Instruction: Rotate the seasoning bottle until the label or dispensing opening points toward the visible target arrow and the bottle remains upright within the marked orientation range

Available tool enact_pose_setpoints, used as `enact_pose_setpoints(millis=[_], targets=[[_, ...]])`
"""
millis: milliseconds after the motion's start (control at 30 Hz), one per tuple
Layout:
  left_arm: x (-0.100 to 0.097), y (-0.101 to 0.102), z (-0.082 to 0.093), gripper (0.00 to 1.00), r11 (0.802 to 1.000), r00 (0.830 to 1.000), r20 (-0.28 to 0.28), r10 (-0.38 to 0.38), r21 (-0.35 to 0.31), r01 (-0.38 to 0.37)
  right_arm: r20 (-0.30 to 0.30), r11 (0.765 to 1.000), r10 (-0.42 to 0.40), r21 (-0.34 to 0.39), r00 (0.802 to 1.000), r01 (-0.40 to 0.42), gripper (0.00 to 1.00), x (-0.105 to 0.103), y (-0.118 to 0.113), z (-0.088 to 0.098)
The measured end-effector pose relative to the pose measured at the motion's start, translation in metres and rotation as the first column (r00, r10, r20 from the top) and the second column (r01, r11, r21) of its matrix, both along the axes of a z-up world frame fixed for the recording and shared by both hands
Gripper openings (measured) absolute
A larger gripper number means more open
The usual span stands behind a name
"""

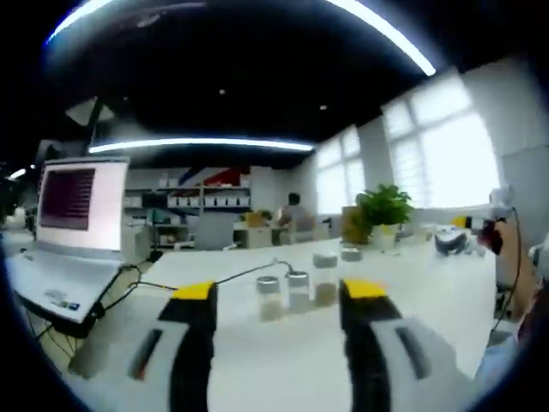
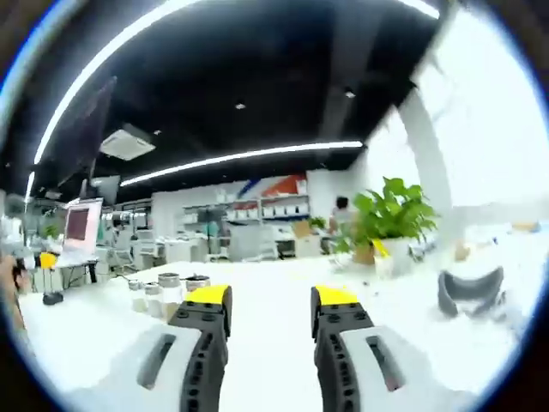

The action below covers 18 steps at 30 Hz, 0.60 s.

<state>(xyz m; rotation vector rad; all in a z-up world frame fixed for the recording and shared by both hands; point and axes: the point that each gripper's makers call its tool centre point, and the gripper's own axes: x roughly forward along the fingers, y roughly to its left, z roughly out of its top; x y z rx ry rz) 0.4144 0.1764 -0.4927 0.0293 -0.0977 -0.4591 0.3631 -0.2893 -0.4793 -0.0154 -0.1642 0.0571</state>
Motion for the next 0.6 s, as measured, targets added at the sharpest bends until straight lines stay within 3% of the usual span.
enact_pose_setpoints(millis=[33, 67, 100, 133, 167, 200, 233, 267, 300, 333, 400, 500, 600], targets=[[-0.002, 0.005, 0.011, 0.72, 1.0, 0.999, 0.051, 0.017, -0.008, -0.016, 0.042, 1.0, 0.026, -0.003, 0.999, -0.026, 0.27, 0.001, 0.007, 0.006], [-0.003, 0.005, 0.018, 0.73, 1.0, 0.997, 0.071, 0.025, -0.007, -0.024, 0.04, 0.997, 0.074, -0.017, 0.996, -0.073, 0.25, 0.001, 0.015, 0.006], [-0.006, 0.0, 0.022, 0.81, 1.0, 0.997, 0.078, 0.011, 0.006, -0.011, 0.044, 0.995, 0.099, 0.007, 0.994, -0.099, 0.25, 0.002, 0.02, 0.006], [-0.007, -0.005, 0.025, 0.98, 1.0, 0.997, 0.08, 0.002, 0.019, -0.003, 0.044, 0.991, 0.124, 0.039, 0.991, -0.125, 0.29, 0.005, 0.023, 0.005], [-0.011, -0.006, 0.015, 0.96, 0.996, 0.998, 0.057, -0.003, 0.094, -0.002, 0.013, 0.986, 0.153, 0.063, 0.988, -0.153, 0.37, 0.008, 0.028, 0.0], [-0.013, -0.012, 0.015, 0.99, 0.988, 0.996, 0.078, -0.045, 0.151, 0.033, -0.029, 0.983, 0.17, 0.078, 0.985, -0.167, 0.52, 0.011, 0.031, -0.007], [-0.015, -0.009, 0.014, 1.0, 0.989, 0.997, 0.069, -0.033, 0.146, 0.023, -0.073, 0.981, 0.157, 0.124, 0.985, -0.147, 0.66, 0.012, 0.031, -0.014], [-0.018, -0.004, 0.014, 1.0, 0.996, 0.999, 0.037, -0.023, 0.089, 0.02, -0.159, 0.985, 0.119, 0.145, 0.98, -0.096, 0.8, 0.014, 0.027, -0.026], [-0.019, -0.003, 0.016, 1.0, 0.999, 0.999, 0.027, -0.022, 0.044, 0.021, -0.207, 0.99, 0.096, 0.121, 0.974, -0.072, 0.96, 0.014, 0.026, -0.032], [-0.017, -0.002, 0.02, 1.0, 1.0, 1.0, 0.025, -0.018, 0.022, 0.017, -0.237, 0.995, 0.075, 0.086, 0.969, -0.055, 0.99, 0.014, 0.025, -0.037], [-0.022, -0.001, 0.025, 1.0, 0.999, 0.998, 0.055, -0.018, 0.036, 0.016, -0.22, 0.997, 0.078, 0.027, 0.972, -0.074, 0.98, 0.012, 0.028, -0.035], [-0.023, 0.002, 0.026, 1.0, 0.999, 0.998, 0.066, -0.005, 0.045, 0.002, -0.216, 0.997, 0.073, 0.056, 0.974, -0.062, 0.99, 0.007, 0.027, -0.034], [-0.022, 0.008, 0.027, 1.0, 1.0, 0.998, 0.06, 0.01, 0.021, -0.011, -0.215, 0.998, 0.063, 0.04, 0.975, -0.056, 0.99, 0.008, 0.029, -0.033]])
